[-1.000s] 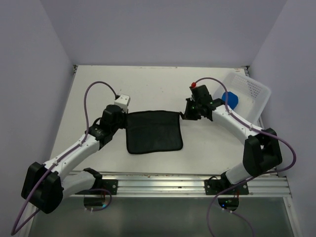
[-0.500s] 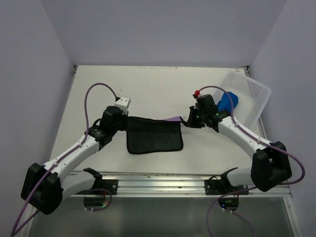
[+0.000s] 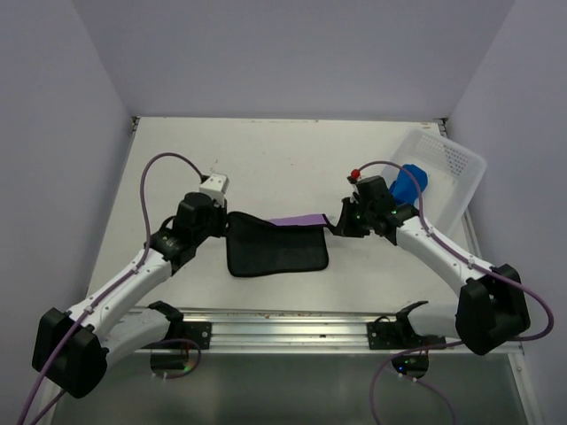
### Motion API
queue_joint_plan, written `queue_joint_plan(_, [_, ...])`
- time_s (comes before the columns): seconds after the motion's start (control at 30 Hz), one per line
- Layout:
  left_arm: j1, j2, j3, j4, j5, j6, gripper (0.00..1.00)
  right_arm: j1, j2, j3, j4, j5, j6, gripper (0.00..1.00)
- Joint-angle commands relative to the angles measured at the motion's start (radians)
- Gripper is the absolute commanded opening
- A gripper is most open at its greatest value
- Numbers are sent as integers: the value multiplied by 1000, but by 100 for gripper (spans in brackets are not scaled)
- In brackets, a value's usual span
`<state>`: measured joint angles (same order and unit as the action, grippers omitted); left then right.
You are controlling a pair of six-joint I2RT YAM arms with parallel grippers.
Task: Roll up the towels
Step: Fold the towel
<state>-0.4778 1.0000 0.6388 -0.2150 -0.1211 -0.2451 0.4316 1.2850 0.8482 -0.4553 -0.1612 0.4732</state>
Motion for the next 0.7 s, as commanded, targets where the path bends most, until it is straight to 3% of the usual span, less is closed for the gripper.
queue_joint_plan(0.0, [5,-44,-17,-20,25,-55,0,4,-36,-23,-22,-38,-5,0])
queue_joint_plan(0.33, [4,-138,-59,-90,-61,-149,0,36,-65,-84,-34,-47,2,0])
queue_joint_plan(0.67, [2,-245,-71,-136,-98,-181,21,81,-43,-133,-34,-6,15,0])
